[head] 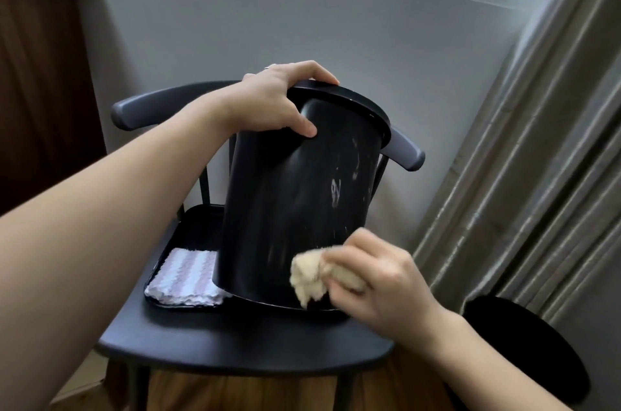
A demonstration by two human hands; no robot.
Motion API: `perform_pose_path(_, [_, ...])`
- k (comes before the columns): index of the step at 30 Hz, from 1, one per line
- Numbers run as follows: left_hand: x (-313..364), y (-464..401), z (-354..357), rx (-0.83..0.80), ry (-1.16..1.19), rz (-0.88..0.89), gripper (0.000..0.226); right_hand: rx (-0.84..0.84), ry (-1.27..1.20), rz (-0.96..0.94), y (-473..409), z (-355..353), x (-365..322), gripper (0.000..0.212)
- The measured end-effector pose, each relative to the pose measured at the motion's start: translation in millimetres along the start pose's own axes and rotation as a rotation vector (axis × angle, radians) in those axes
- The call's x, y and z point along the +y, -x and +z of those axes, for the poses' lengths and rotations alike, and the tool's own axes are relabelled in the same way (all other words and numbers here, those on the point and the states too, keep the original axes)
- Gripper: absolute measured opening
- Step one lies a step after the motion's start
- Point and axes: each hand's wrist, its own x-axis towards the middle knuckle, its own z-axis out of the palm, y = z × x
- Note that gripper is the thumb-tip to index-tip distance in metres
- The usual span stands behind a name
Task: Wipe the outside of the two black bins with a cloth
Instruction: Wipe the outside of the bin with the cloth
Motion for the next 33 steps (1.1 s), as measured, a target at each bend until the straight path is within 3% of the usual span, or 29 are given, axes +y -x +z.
perform_pose_path(5, [-1.0, -2.5, -0.3, 0.005, -0.008, 0.003, 0.066, 0.2, 0.016, 0.18, -24.4, -2.4, 6.6, 0.026])
perform_pose_path(13, [-3.1, -2.0, -2.2, 0.001, -0.006, 0.005, 0.065, -0.031, -0.001, 0.013, 18.6, 4.8, -3.4, 0.021])
perform_pose_path(20, [-1.7, -1.2, -0.9, 0.011, -0.011, 0.015, 0.066, 0.239, 0.095, 0.238, -38.8, -5.1, 8.0, 0.024])
perform_pose_path(28, [-1.0, 2.5, -2.4, 0.016, -0.011, 0.01, 0.065, 0.002, -0.002, 0.015, 4.9, 4.1, -1.0, 0.02])
perform_pose_path(33, [-0.3, 4.9, -0.3, 0.027, -0.006, -0.005, 0.067, 0.139, 0.082, 0.128, -46.0, -12.6, 14.7, 0.02])
